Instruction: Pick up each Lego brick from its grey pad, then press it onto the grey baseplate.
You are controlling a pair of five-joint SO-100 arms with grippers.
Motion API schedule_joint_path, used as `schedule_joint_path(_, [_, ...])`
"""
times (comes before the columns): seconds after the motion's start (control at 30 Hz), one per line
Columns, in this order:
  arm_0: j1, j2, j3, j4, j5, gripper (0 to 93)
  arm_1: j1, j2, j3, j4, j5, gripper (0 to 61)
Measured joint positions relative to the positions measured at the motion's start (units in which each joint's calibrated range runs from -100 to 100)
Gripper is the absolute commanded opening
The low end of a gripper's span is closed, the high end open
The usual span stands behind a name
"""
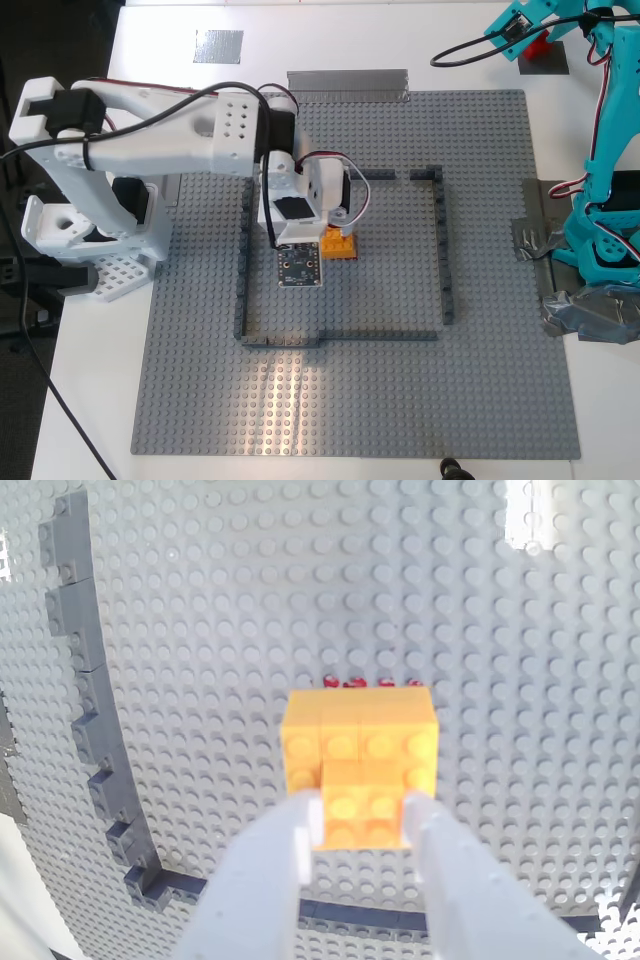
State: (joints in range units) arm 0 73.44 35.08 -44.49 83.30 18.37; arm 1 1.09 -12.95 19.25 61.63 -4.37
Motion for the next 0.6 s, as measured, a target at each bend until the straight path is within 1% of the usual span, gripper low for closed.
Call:
schedule_joint_path(0.13, [0.0,0.1,0.0,-0.2,0.0,14.3,-0.5,1.6,0.6,-1.4,-0.4,0.2])
schedule_joint_path(0.27, [0.0,0.1,0.0,-2.3,0.0,14.5,-0.6,2.9,2.1,-2.7,-0.6,0.2])
schedule_joint_path(0.6, [0.0,0.1,0.0,-2.5,0.0,14.3,-2.8,4.6,2.8,-4.7,-0.6,0.2])
